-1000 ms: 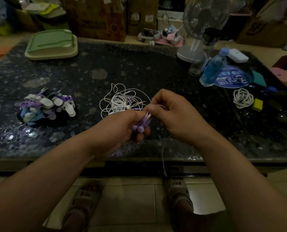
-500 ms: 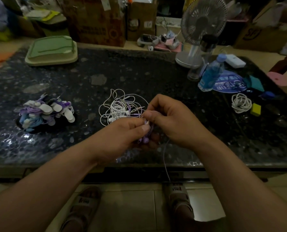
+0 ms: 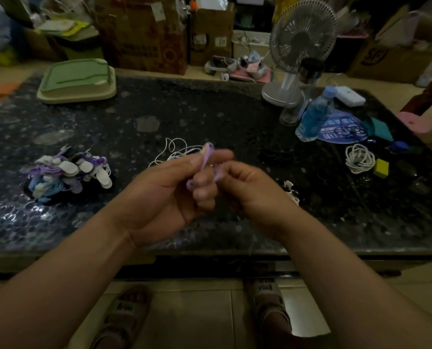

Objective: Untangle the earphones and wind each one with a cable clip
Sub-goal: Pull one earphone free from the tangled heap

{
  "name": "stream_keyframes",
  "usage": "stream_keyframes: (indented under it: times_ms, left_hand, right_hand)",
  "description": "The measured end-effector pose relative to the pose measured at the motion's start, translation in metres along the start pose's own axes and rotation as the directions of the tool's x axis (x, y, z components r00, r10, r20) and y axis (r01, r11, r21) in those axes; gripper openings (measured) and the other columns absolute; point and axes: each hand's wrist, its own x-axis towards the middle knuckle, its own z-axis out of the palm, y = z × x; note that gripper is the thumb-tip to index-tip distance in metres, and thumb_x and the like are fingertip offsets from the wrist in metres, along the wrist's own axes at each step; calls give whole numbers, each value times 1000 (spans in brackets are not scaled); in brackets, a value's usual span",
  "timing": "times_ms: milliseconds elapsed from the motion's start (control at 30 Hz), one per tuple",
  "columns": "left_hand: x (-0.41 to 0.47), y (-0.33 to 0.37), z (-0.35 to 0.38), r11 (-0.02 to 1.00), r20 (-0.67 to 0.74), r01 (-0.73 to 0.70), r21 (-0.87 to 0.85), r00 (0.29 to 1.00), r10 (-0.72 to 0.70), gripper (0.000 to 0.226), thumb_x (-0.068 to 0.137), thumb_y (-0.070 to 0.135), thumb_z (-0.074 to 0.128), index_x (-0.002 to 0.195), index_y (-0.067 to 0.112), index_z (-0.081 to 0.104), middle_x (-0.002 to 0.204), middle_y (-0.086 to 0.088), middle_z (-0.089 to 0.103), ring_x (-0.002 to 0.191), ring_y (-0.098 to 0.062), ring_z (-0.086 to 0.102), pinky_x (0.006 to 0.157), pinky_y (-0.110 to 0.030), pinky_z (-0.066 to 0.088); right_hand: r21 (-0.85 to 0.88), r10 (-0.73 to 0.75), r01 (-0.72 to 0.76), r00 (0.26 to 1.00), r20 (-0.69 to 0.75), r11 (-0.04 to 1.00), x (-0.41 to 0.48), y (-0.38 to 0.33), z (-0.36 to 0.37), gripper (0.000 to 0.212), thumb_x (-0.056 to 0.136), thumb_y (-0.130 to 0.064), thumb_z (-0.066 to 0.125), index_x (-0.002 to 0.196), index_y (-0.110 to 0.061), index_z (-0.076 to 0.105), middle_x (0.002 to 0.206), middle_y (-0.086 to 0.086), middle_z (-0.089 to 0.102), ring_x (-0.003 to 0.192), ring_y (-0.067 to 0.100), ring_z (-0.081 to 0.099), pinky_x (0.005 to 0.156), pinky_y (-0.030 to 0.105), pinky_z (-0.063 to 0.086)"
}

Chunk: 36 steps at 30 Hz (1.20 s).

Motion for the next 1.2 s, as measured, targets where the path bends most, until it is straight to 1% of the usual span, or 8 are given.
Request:
stream_keyframes:
  times_ms: [200,367,467,600,733,867,1100,1200]
  left_hand:
    - [7,5,-23,914,-300,-47,404,937,181,33,109,15,47,140,20,56,96,2,77,63,-6,55,69,-23,55]
    - [-4,-2,-26,372,-161,46,927,944,287,20,111,25,46,123,34,59,111,6,76,80,-14,69,72,-20,56]
    - [-6,-10,-30,159,-87,76,984,994,64,17,110,26,48,112,41,55,121,11,72,107,2,67,103,-30,53]
    - [-13,-9,-17,330,-5,79,941,976,-218,16,110,18,48,103,14,62,95,-3,74,84,-26,72,86,-51,58]
    - [-19,-1,1,806,124,101,583,970,-211,30,106,19,50,128,30,68,103,-8,72,86,-29,71,77,-39,58]
    - [-15,2,3,931,43,15,364,999,-33,41,104,22,51,144,31,57,107,-4,75,59,-18,65,64,-33,60]
    - [-4,-1,-25,674,-211,-15,739,944,253,46,111,23,46,155,38,44,130,15,71,43,-4,47,57,-28,54]
    - [-6,-5,-33,363,-177,68,929,944,278,33,110,30,49,138,44,60,117,22,71,78,5,67,68,-41,62]
  right_hand:
    - [-528,-35,4,998,-49,849,-12,-1,12,16,104,-33,60,99,-27,74,71,-10,62,61,0,52,62,26,42]
    - [-649,-154,54,983,-97,759,-15,-9,9,14,98,-38,68,90,-28,74,73,-11,66,67,1,60,61,22,44]
    - [-664,-174,88,983,-64,742,-13,-17,3,13,96,-35,73,90,-25,76,78,-10,71,74,2,65,66,24,51]
    - [-409,-143,115,989,-38,905,-12,-23,-14,18,89,-23,79,91,-6,72,80,5,71,70,8,63,65,22,53]
    - [111,40,-40,999,2,993,-10,-22,-18,22,92,-28,66,90,-6,64,67,5,51,52,11,41,46,19,30]
    - [194,135,-137,991,22,971,-11,-12,-3,30,106,-25,53,113,2,64,66,-1,51,51,8,36,47,20,22]
    - [-606,-29,54,998,51,793,-19,-7,22,26,105,-32,58,91,-15,71,69,-3,61,58,3,49,58,27,40]
    - [-654,-76,80,997,34,752,-21,-12,16,22,102,-35,63,88,-19,72,64,-18,62,57,1,51,53,17,38]
